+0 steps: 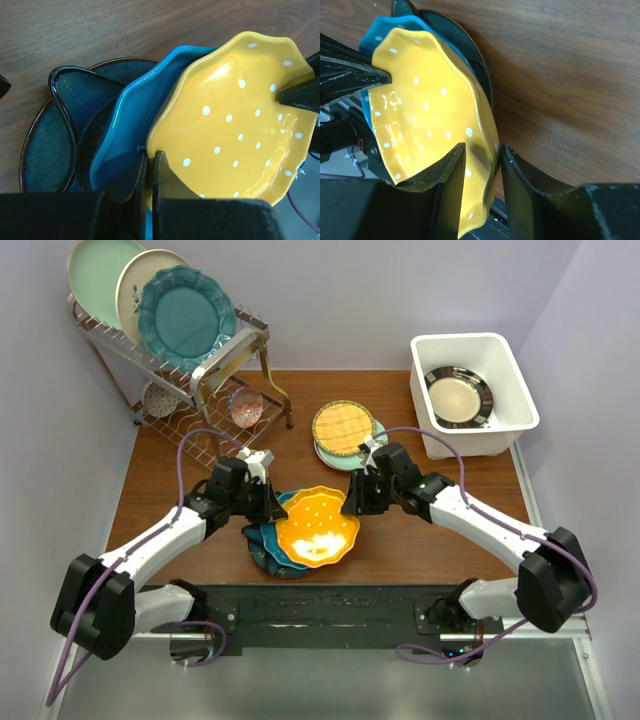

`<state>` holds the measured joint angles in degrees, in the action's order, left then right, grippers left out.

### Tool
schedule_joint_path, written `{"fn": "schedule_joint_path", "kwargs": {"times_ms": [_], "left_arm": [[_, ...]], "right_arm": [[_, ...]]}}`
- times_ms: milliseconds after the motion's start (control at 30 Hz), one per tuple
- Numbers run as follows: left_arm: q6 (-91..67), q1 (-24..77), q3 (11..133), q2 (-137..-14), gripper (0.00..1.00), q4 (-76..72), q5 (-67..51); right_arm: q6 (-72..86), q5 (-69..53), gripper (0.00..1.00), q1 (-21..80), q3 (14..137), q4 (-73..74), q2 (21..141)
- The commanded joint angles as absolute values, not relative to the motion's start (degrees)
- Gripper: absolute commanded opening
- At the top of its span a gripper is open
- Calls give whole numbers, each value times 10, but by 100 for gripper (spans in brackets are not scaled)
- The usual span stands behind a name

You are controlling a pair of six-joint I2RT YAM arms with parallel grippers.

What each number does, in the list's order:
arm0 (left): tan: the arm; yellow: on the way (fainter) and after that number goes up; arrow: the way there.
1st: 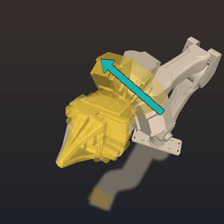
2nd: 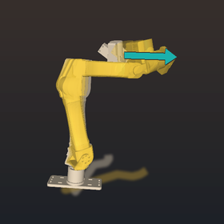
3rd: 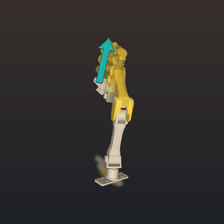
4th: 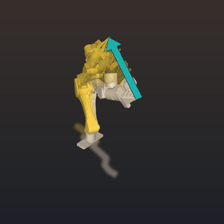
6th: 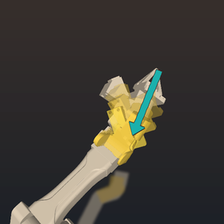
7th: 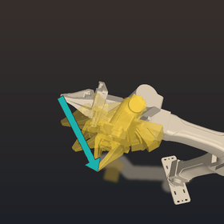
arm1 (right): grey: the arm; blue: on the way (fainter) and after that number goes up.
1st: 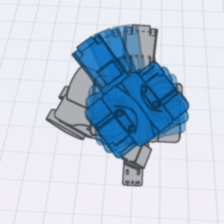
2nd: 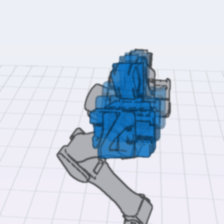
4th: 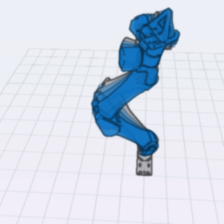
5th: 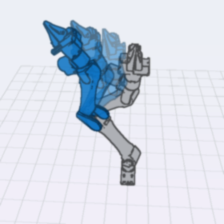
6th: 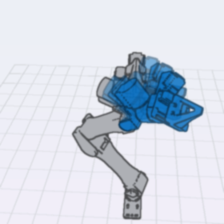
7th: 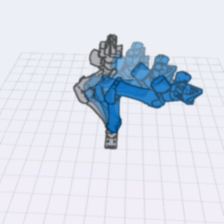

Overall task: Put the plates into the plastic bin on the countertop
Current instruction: Pick up the plate from the corner of the board.

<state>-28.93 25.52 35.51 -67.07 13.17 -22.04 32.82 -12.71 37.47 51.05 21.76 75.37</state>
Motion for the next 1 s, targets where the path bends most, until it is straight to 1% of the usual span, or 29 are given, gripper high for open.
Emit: {"fn": "schedule_joint_path", "kwargs": {"times_ms": [0,133,167,233,267,367,433,533,567,633,733,767,833,867,900,933,967], "left_arm": [[-282,260,345,-683,0,138,-203],[-283,260,343,-680,0,136,-202],[-283,260,343,-679,0,137,-202],[-283,260,344,-679,0,137,-201],[-283,260,344,-679,0,137,-201],[-283,260,343,-678,0,136,-198],[-283,261,344,-676,0,137,-195],[-283,260,347,-674,1,138,-194],[-282,260,347,-673,4,139,-194],[-280,260,352,-666,6,138,-199],[-277,260,363,-652,19,143,-194],[-276,260,366,-649,27,148,-190],[-275,261,376,-638,36,154,-185],[-273,260,380,-635,43,162,-181],[-272,260,386,-631,46,163,-180],[-272,260,388,-624,53,168,-178],[-270,260,390,-620,56,170,-174]], "right_arm": [[331,-161,38,376,511,192,782],[335,-180,36,376,509,181,797],[335,-185,34,376,506,178,796],[338,-185,27,375,505,173,794],[340,-185,18,375,504,172,793],[341,-188,5,372,501,169,785],[341,-185,1,370,501,170,780],[342,-183,0,364,502,171,769],[342,-184,0,362,503,171,764],[343,-188,0,358,504,170,760],[342,-199,0,352,510,169,759],[343,-203,0,351,512,168,760],[345,-208,0,350,513,164,760],[346,-207,0,349,512,165,759],[348,-205,0,348,512,164,755],[349,-204,0,348,512,165,753],[348,-200,0,347,512,165,751]]}}
